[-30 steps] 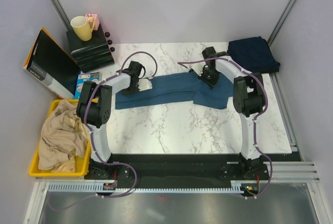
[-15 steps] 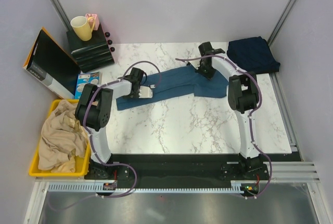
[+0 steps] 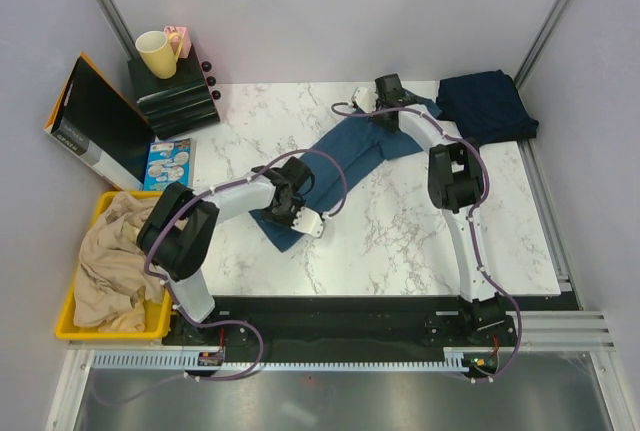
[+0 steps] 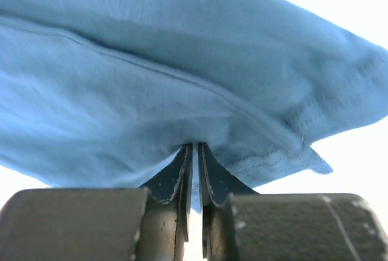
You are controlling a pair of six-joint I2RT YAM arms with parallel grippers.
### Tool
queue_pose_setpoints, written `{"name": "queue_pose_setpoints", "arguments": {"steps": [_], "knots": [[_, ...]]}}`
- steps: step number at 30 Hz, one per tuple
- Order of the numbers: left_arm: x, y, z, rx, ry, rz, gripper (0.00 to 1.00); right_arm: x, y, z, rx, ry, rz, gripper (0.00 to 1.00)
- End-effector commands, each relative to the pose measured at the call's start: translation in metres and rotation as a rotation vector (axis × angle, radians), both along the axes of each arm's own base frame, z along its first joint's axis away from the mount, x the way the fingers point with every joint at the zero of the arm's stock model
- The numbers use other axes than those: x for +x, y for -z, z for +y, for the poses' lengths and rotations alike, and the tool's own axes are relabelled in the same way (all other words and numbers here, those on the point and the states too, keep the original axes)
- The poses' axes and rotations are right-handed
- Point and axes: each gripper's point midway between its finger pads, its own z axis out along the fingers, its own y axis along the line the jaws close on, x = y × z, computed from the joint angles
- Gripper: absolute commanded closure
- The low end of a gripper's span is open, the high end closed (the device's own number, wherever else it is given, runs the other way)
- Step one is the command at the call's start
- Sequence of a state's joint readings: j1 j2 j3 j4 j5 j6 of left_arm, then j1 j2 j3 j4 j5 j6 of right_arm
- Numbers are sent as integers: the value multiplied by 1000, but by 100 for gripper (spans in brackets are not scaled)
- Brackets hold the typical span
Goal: Fold and stack the t-shirts
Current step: Fold the tshirt
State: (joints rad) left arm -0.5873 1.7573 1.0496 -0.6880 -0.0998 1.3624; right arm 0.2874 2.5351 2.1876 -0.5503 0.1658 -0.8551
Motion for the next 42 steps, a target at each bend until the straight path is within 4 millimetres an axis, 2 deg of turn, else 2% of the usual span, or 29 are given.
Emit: {"name": "queue_pose_setpoints", "arguments": {"steps": [1, 2, 4, 5, 7, 8, 9, 11, 12, 13, 14, 15, 16, 18, 20, 21, 23, 24, 25, 26, 27, 28, 30, 31, 33, 34, 36, 37, 42], "knots": [[-18, -21, -47, -198, 0, 106, 83, 5, 9, 14, 39, 2, -40, 78], [-14, -29, -51, -219, -9, 89, 73, 7, -2, 15, 50, 6, -65, 64], [-12, -44, -52, -242, -20, 57, 65, 2, -4, 14, 54, 10, -65, 53], [-14, -47, -50, -243, -22, 50, 57, 3, -19, 13, 72, 20, -95, 47], [-14, -60, -44, -248, -30, 9, 50, -1, -25, 12, 90, 33, -97, 42], [-16, -63, -41, -246, -36, -1, 48, -1, -40, 13, 119, 45, -119, 39], [-15, -68, -36, -237, -51, -26, 48, -3, -45, 12, 132, 54, -124, 38], [-13, -84, -28, -260, -87, -73, 52, -9, -59, 11, 172, 75, -131, 38], [-9, -88, -23, -259, -108, -98, 55, -16, -55, 10, 172, 79, -114, 38], [-2, -95, -20, -271, -133, -132, 60, -21, -67, 10, 187, 74, -119, 41], [7, -99, -11, -283, -175, -161, 67, -27, -69, 14, 207, 59, -105, 43], [16, -101, 3, -255, -236, -205, 71, -37, -62, 13, 213, 60, -76, 43], [23, -104, 10, -254, -270, -227, 73, -43, -73, 14, 228, 62, -83, 43], [44, -104, 34, -248, -390, -282, 77, -54, -73, 18, 253, 65, -61, 43], [65, -108, 56, -263, -509, -347, 80, -65, -87, 24, 284, 49, -56, 42], [74, -105, 68, -239, -562, -379, 80, -73, -85, 31, 313, 23, -28, 42], [90, -107, 93, -235, -686, -431, 83, -90, -99, 46, 350, -23, 0, 46], [95, -101, 102, -227, -731, -423, 84, -101, -102, 63, 396, -85, 41, 48], [103, -107, 108, -244, -768, -443, 85, -117, -104, 78, 402, -132, 87, 52], [107, -107, 123, -254, -841, -452, 87, -128, -103, 90, 415, -171, 124, 55], [111, -102, 129, -251, -867, -444, 88, -136, -108, 102, 427, -209, 146, 59], [116, -107, 134, -261, -892, -461, 88, -154, -102, 122, 434, -254, 202, 66], [121, -108, 147, -264, -948, -475, 89, -167, -99, 143, 443, -300, 242, 76], [125, -111, 150, -275, -962, -486, 89, -179, -89, 161, 436, -330, 275, 91], [128, -115, 154, -294, -986, -491, 90, -186, -82, 179, 434, -349, 296, 100], [130, -120, 155, -308, -992, -502, 93, -194, -69, 192, 422, -367, 327, 100], [132, -124, 157, -321, -999, -508, 98, -197, -63, 206, 425, -379, 340, 100], [133, -127, 158, -326, -998, -515, 98, -204, -51, 215, 413, -391, 368, 100], [131, -132, 164, -341, -1011, -526, 98, -224, -24, 230, 381, -413, 429, 100]]}}
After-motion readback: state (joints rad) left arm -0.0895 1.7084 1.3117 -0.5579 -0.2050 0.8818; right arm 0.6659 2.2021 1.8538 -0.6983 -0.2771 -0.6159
